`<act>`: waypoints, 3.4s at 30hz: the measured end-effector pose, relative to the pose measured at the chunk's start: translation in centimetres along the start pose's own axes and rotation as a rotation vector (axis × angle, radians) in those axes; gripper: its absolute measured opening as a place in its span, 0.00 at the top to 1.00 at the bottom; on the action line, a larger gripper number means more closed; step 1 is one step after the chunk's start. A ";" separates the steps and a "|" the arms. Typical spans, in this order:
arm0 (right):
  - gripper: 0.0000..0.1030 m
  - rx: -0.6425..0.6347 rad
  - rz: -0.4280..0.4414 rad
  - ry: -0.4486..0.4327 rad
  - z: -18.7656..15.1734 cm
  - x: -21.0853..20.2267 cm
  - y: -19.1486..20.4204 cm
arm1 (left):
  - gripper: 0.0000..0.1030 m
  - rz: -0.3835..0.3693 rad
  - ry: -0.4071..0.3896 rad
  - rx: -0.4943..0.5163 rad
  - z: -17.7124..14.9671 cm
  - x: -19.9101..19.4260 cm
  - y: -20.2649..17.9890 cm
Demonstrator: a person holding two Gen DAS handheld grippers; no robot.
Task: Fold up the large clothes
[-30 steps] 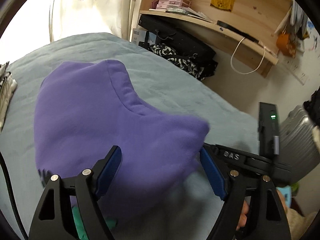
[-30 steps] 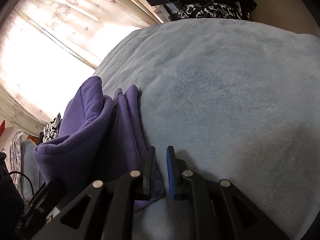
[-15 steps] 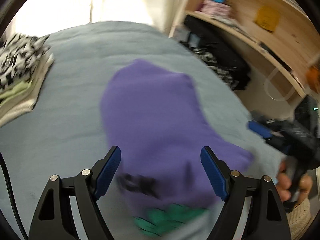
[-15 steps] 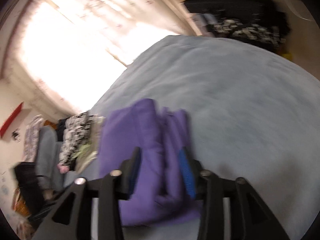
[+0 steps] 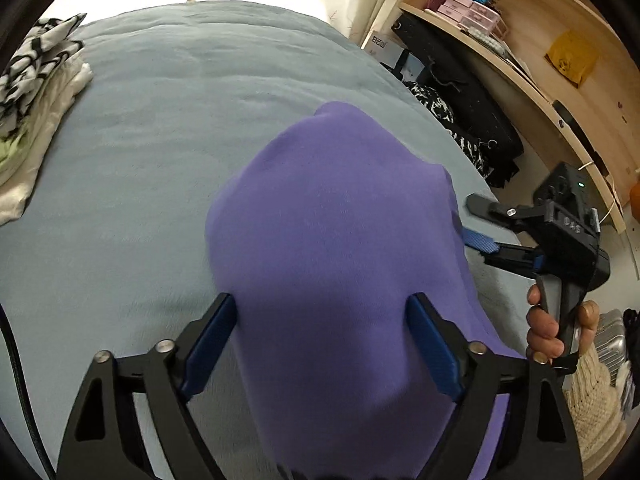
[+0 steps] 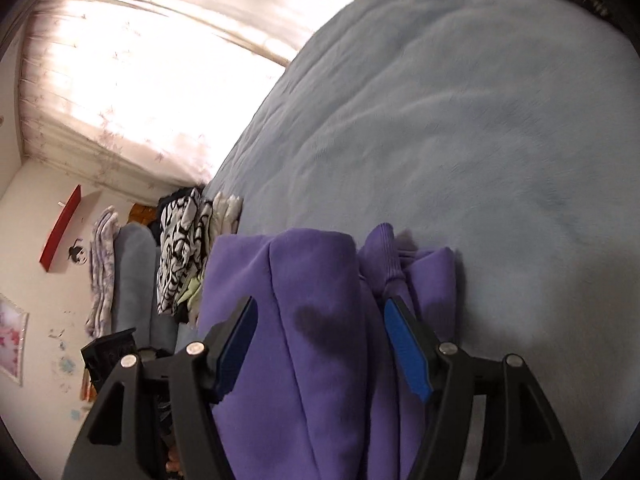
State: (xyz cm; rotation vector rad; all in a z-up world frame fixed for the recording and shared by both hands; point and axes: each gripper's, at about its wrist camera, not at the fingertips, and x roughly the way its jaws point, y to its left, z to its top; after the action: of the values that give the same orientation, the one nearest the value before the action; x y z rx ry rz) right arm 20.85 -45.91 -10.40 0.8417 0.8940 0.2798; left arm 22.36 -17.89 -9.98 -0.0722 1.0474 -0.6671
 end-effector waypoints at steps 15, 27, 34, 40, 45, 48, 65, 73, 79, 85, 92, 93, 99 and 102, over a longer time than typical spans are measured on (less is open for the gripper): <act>0.84 -0.290 -0.108 -0.121 -3.2 -4.4 4.8 | 0.01 0.214 -0.063 0.166 0.3 2.7 -7.2; 0.83 -0.188 -0.234 -0.084 -2.7 -0.5 0.9 | 0.01 0.369 -0.045 0.256 -0.3 5.0 -8.7; 0.81 -0.131 -0.180 -0.057 -2.4 0.8 -0.9 | 0.01 0.355 -0.077 0.264 -0.5 5.5 -7.4; 0.80 -0.118 -0.158 -0.068 -2.7 1.3 -1.7 | 0.01 0.344 -0.106 0.262 -0.9 5.7 -7.0; 0.68 -0.148 -0.227 -0.062 -2.8 1.1 -0.2 | 0.01 0.313 -0.091 0.237 -0.5 4.9 -6.5; 0.55 -0.129 -0.295 -0.051 -2.9 0.1 0.9 | 0.01 0.305 -0.058 0.189 -0.3 3.9 -6.5; 0.54 -0.365 -0.375 -0.160 -13.8 -7.6 8.4 | 0.22 0.347 -0.094 0.130 -10.1 -4.3 -10.0; 0.63 -0.345 -0.468 -0.094 -16.9 -5.2 5.8 | 0.21 0.237 -0.062 0.005 -11.7 -3.3 -7.5; 0.65 -0.328 -0.483 -0.143 -17.9 -5.5 3.8 | 0.18 0.232 -0.075 0.025 -12.4 -2.7 -6.9; 0.64 -0.300 -0.477 -0.167 -18.3 -5.4 3.5 | 0.13 0.202 -0.055 -0.023 -12.2 -2.3 -6.0; 0.63 -0.333 -0.493 -0.218 -19.3 -5.0 3.5 | 0.08 0.243 -0.092 -0.003 -12.7 -2.5 -6.4; 0.63 -0.332 -0.492 -0.220 -19.3 -5.0 3.5 | 0.06 0.249 -0.097 -0.009 -12.8 -2.5 -6.5; 0.63 -0.317 -0.482 -0.223 -19.2 -5.2 3.4 | 0.06 0.229 -0.096 -0.075 -13.1 -3.0 -5.9; 0.60 -0.327 -0.502 -0.217 -19.4 -5.0 3.9 | 0.06 0.240 -0.097 -0.078 -13.2 -3.5 -6.1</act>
State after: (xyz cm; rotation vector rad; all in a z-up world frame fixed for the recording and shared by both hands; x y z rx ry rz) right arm 3.15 -35.84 -11.25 0.3190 0.7982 -0.1035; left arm 7.54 -17.56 -11.90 -0.0450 0.9697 -0.4020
